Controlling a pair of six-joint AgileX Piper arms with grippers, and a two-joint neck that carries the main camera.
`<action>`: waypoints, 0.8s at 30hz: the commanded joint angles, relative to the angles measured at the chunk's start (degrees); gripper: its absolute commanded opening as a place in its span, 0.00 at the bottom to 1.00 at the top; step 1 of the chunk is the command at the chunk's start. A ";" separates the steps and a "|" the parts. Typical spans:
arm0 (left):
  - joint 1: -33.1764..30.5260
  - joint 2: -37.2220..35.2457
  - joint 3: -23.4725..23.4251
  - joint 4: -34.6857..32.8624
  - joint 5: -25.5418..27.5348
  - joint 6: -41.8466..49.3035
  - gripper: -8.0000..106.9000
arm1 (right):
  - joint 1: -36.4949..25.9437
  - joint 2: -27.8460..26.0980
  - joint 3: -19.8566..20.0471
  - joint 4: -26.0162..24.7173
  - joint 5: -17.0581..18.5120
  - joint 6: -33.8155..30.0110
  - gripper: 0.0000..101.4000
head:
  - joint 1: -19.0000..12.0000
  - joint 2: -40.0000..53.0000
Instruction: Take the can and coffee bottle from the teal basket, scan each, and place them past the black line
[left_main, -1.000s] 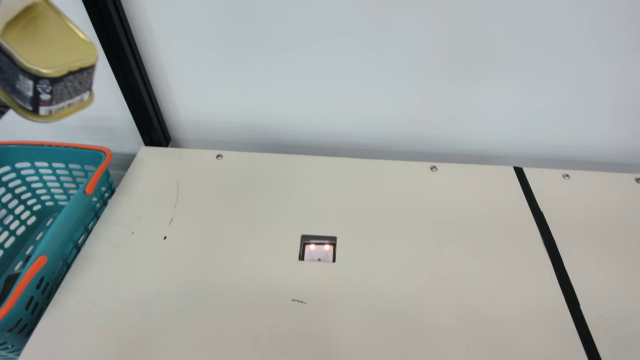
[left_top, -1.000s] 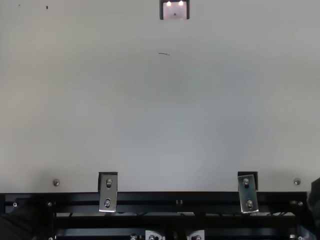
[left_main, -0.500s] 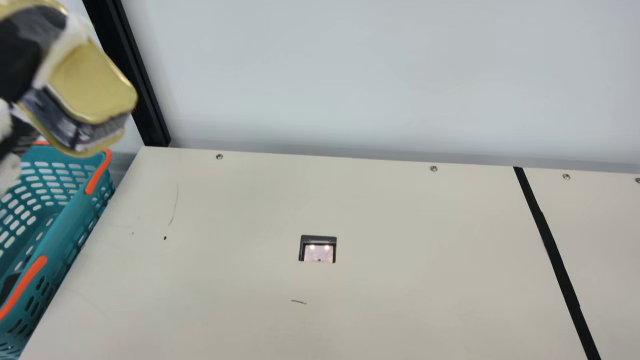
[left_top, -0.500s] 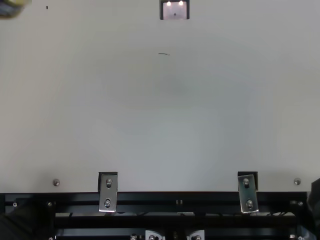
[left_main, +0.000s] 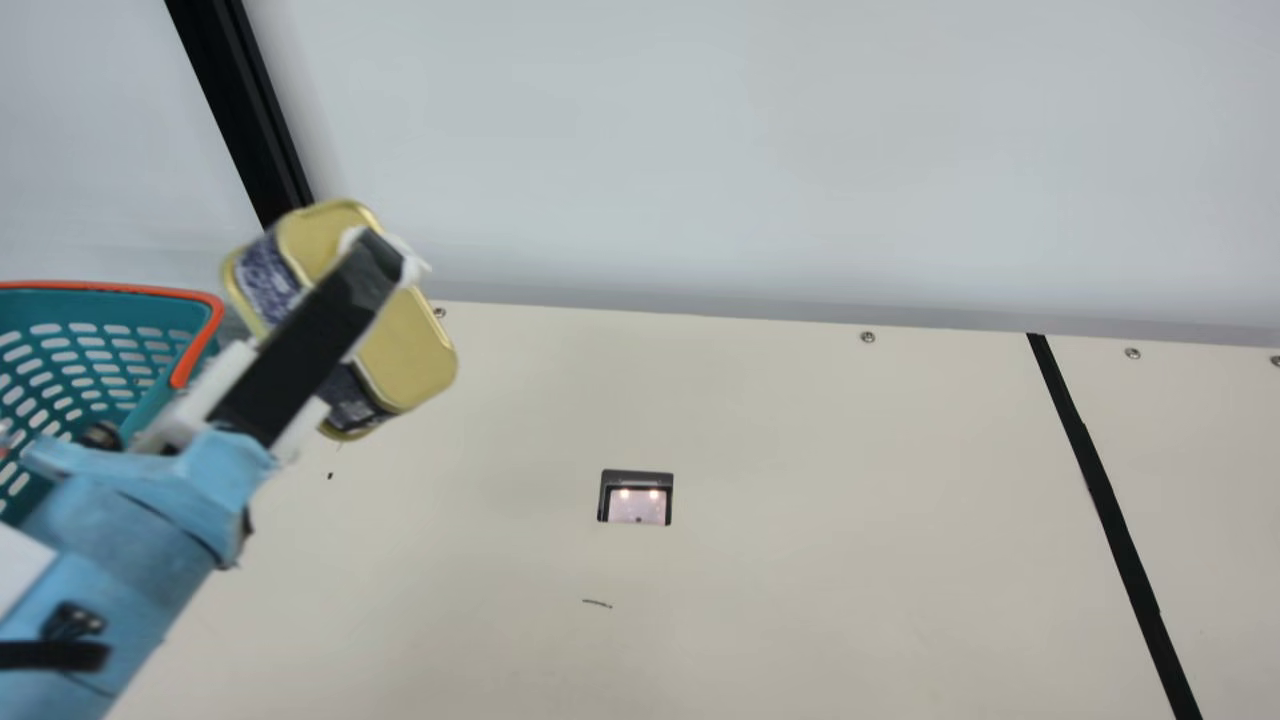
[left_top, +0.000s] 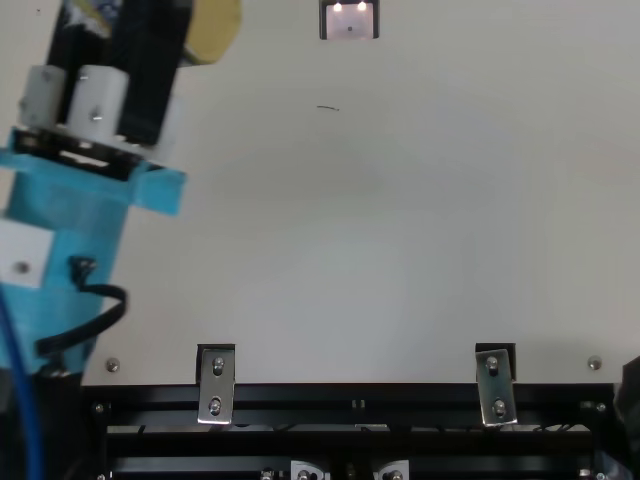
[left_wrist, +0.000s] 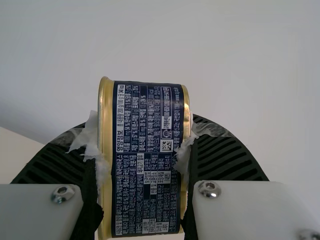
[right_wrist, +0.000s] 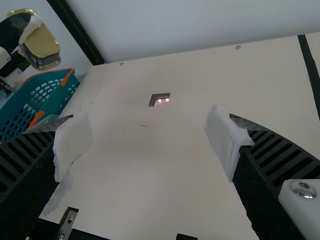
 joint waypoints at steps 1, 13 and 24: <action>-0.02 2.90 0.38 4.86 -1.22 -3.98 0.16 | 0.00 0.00 0.00 0.00 0.00 0.00 1.00 | -0.42 -0.02; 3.48 17.08 -0.15 24.24 -8.26 -18.35 0.16 | 0.00 0.00 0.00 0.00 0.00 0.00 1.00 | -0.42 -0.02; 7.09 31.62 -3.61 37.30 -17.10 -23.36 0.16 | 0.00 0.00 0.00 0.00 0.00 0.00 1.00 | -0.42 -0.02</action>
